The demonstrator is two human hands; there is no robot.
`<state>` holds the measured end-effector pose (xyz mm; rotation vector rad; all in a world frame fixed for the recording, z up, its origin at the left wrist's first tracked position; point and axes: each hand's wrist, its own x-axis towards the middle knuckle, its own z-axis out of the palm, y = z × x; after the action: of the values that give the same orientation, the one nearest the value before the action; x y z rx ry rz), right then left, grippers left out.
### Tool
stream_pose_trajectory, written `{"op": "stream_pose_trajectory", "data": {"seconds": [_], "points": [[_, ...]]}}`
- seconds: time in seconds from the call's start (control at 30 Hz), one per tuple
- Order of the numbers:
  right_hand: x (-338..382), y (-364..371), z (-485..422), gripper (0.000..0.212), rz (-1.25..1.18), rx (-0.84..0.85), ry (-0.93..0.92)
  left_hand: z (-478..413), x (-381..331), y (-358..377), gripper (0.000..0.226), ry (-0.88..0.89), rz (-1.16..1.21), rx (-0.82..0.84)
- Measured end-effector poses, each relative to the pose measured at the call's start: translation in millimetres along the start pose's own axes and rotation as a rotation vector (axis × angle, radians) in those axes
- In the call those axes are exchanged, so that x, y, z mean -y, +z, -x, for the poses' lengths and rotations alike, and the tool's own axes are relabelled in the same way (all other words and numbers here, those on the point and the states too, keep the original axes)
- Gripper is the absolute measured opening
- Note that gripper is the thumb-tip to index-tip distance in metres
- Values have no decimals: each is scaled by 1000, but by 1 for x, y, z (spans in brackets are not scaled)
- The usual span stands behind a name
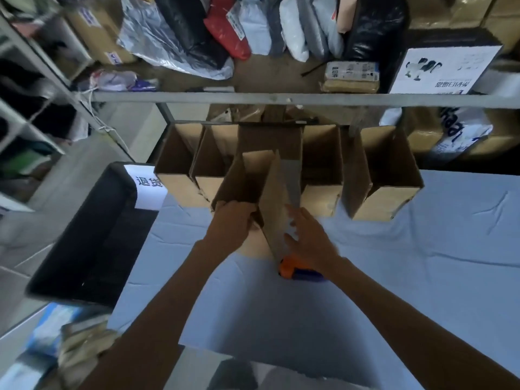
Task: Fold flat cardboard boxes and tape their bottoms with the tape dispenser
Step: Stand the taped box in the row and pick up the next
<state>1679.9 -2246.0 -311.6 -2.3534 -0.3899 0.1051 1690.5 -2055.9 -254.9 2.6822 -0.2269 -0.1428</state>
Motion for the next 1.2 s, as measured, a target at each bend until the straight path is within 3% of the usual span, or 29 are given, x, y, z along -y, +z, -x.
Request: {"op": "stream_pose_trajectory", "data": {"seconds": [0.2,0.3,0.4,0.47,0.57,0.63,0.73,0.83,0.93,1.07,1.2], "points": [[21,0,-16,63,-255,-158,119,56,50,-53,30,71,221,73],[25,8,-31,88,-293,-95,194,68,81,-53,32,17,296,56],[28,18,-35,77,-337,14,279,74,97,-48,34,10,286,66],[31,28,-32,63,-280,-44,298,74,111,-52,50,-39,288,215],[51,42,-24,57,-204,-174,247,74,125,-60,77,-164,609,499],[64,49,-18,58,-139,-215,199,68,121,-60,61,-235,558,517],[87,63,-4,52,-1,-232,127,43,110,-54,39,-179,381,230],[97,79,9,30,20,-250,47,24,106,-50,29,-98,349,115],[93,81,19,23,-96,-271,115,18,105,-54,17,20,303,229],[86,80,37,45,-161,-270,80,12,120,-53,14,77,374,363],[85,93,55,45,-184,-283,115,5,114,-40,15,214,400,430]]}}
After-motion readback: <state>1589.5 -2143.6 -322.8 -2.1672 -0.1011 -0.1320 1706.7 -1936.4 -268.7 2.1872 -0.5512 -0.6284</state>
